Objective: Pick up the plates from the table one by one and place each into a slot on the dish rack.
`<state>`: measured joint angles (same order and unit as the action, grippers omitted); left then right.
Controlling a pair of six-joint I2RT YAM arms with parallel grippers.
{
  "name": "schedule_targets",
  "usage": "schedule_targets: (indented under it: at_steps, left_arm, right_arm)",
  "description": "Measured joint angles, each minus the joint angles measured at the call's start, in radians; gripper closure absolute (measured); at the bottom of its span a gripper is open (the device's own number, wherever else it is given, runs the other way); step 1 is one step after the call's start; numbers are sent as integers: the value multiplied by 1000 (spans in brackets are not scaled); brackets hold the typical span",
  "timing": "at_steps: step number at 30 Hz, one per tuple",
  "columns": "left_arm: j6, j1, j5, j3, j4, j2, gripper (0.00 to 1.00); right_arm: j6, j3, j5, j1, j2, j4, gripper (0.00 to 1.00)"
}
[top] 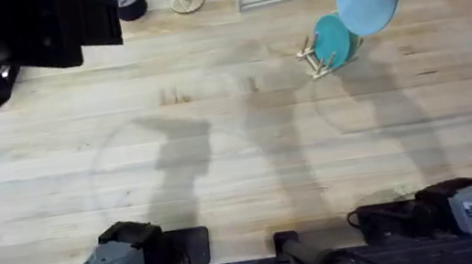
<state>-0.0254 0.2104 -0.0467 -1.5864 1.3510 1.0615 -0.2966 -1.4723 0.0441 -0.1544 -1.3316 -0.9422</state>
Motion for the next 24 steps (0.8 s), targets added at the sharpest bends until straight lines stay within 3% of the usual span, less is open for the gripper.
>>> schedule_targets:
  at_steps: [24]
  left_arm:
    - [0, 0, 7, 0, 0, 0, 960]
  right_arm:
    - [0, 0, -5, -31, -120, 48, 974]
